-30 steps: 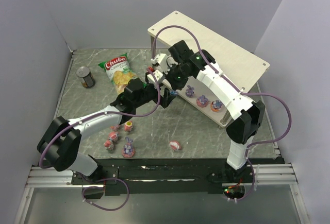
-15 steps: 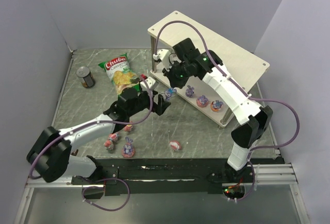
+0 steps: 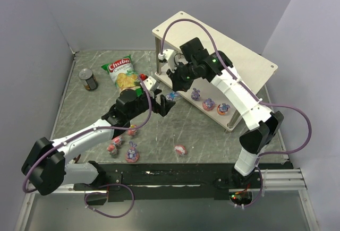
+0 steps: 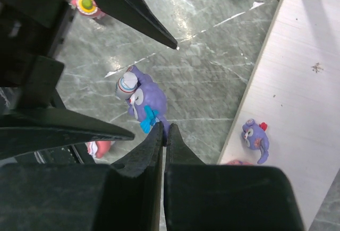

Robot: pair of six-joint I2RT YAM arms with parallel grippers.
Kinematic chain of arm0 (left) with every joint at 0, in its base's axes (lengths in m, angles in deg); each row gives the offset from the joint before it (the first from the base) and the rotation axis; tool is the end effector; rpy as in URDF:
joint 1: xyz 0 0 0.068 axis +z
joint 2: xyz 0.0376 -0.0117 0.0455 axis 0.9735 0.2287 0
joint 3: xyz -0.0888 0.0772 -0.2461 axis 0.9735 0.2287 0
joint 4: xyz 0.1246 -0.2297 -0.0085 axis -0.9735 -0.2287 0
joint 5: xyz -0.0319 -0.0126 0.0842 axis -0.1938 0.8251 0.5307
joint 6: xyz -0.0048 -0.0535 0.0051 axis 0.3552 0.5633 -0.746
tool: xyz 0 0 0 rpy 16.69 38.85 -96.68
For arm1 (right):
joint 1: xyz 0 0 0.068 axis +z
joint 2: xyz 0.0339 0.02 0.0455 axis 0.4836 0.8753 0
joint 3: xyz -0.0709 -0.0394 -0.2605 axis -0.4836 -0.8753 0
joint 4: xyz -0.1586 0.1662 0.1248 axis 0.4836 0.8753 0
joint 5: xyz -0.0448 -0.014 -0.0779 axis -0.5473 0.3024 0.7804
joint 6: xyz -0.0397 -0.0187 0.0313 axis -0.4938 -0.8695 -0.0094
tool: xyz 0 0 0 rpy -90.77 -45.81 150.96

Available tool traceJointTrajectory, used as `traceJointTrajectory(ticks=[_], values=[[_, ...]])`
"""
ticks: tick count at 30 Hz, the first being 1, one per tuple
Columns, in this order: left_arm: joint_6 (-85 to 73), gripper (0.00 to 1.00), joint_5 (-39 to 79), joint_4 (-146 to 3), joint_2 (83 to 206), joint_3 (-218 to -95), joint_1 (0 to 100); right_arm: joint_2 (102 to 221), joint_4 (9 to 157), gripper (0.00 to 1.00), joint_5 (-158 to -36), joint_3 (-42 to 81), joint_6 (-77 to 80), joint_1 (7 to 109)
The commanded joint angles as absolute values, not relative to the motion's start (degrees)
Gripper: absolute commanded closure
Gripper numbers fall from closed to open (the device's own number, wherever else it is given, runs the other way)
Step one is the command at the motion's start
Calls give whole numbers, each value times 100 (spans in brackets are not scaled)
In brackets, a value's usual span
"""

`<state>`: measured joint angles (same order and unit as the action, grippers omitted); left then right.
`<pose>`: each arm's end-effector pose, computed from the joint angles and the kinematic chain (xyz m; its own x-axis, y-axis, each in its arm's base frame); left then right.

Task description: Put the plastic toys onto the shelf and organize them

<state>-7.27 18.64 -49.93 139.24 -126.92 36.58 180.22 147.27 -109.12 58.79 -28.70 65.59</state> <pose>0.2137 -0.1885 0.2919 -0.1926 -0.0671 -0.9790 0.7420 0.6429 -0.1901 0.2766 0.2210 0.4135 -0.2740 -0.6658 -0.6940 -0.9199 0.3920 -0.0128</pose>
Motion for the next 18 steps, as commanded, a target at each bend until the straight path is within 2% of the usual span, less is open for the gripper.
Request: traceJointTrajectory(ticks=[1,3,8,11,14,18], values=[[-707,5,1691,-4981,14052,-12984,3635,17713,14707,100,-11181,6182,-2764,6575],[-699,7,1656,-4981,14139,-13063,3635,17678,14707,100,-11216,6148,-2756,6575],[-716,19,1629,-5034,14263,-13204,3635,17669,14725,100,-11199,6086,-2773,6619],[-734,19,1638,-5095,14298,-13265,3635,17713,14777,100,-11076,6086,-2782,6654],[-760,13,1665,-5139,14307,-13274,3635,17748,14813,100,-10927,6095,-2791,6663],[-760,18,1647,-5157,14342,-13274,3635,17722,14786,100,-10909,6086,-2799,6671]])
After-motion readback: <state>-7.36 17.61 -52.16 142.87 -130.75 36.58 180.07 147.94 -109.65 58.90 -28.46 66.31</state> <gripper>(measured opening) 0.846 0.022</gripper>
